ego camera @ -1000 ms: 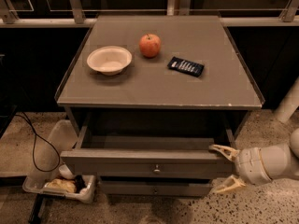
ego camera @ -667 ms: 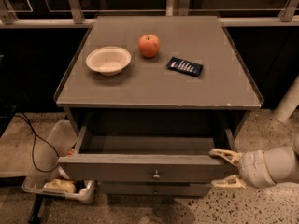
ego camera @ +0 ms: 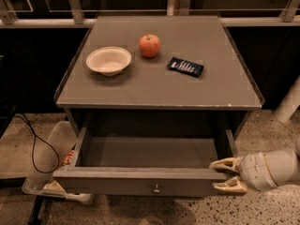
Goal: Open top drawer
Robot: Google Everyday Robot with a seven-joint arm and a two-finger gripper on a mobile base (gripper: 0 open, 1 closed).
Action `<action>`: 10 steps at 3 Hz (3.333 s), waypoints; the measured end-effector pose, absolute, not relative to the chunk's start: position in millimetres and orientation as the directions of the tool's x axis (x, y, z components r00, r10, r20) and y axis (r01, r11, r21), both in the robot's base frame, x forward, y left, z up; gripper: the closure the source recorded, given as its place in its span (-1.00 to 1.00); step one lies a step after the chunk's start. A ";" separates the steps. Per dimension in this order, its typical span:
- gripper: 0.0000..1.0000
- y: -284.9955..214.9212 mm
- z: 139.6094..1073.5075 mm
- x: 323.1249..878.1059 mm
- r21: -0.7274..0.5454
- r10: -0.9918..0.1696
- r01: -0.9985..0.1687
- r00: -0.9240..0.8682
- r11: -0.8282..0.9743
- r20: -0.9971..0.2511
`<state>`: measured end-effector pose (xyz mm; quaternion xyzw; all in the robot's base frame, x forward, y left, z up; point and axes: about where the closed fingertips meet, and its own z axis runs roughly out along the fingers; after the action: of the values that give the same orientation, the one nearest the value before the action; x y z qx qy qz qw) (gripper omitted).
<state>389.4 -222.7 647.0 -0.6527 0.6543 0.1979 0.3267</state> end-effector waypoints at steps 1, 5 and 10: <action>0.21 -222.7 647.0 389.4 -0.168 -0.725 -0.983 0.065 0.070 -0.686; -0.37 -242.3 630.8 341.2 -0.162 -0.681 -0.986 0.089 0.043 -0.727; -0.45 -244.1 632.8 334.4 -0.167 -0.681 -0.985 0.092 0.044 -0.726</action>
Offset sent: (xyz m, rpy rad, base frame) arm 0.0000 0.0000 0.0000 0.0000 0.0000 0.0000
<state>334.4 -244.1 632.8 -0.6548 0.6362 0.2216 0.3426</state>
